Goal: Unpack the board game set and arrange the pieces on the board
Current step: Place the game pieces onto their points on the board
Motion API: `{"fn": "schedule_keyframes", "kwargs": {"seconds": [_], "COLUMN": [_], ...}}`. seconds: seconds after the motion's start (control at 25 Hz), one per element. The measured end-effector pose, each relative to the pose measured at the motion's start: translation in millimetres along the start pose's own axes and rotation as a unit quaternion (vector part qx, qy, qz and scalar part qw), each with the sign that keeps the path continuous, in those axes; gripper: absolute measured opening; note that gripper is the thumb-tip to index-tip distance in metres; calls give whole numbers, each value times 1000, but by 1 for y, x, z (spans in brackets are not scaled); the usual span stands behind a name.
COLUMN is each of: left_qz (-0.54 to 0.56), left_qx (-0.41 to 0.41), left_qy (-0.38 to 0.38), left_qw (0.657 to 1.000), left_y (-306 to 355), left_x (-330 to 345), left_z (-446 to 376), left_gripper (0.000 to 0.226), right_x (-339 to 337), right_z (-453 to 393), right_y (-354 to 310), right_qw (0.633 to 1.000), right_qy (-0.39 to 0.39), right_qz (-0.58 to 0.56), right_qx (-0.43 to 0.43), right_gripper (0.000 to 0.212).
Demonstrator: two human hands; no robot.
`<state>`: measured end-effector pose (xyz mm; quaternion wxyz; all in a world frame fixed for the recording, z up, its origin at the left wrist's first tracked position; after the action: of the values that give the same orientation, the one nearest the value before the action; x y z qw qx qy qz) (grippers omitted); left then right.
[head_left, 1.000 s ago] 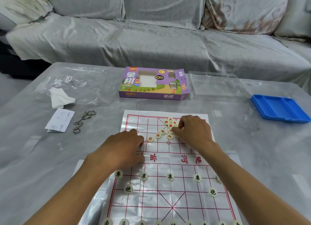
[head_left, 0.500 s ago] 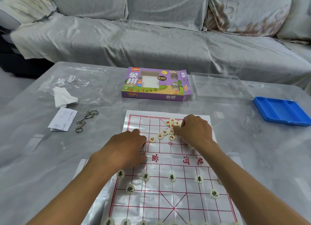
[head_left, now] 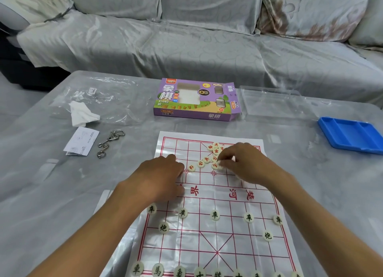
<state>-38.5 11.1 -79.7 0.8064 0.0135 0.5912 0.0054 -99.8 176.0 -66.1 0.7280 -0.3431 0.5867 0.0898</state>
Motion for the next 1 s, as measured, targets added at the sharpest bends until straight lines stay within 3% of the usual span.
{"fn": "schedule_keyframes", "kwargs": {"seconds": [0.12, 0.32, 1.0], "left_qz": [-2, 0, 1], "left_qx": [1, 4, 7], "left_qy": [3, -3, 7], "left_qw": [1000, 1000, 1000], "left_y": [1, 1, 1], "left_x": [-1, 0, 2], "left_z": [0, 5, 1], "left_gripper": [31, 35, 33], "right_x": [22, 17, 27], "right_z": [4, 2, 12], "right_y": [-17, -17, -11], "right_qw": [993, 997, 998], "right_qy": [-83, 25, 40], "right_qz": [63, 58, 28], "right_qx": [-55, -46, -38], "right_gripper": [23, 22, 26]}}
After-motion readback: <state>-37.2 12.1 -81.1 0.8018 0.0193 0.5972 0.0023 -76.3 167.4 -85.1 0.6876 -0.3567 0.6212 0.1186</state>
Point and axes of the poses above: each hand's wrist, its own z-axis away from the middle knuckle, its own x-axis out of the palm, y = z × x, the point moved 8 cm from there along -z, towards the middle knuckle, and after that the axes turned 13 degrees about -x, right-handed, at the moved point
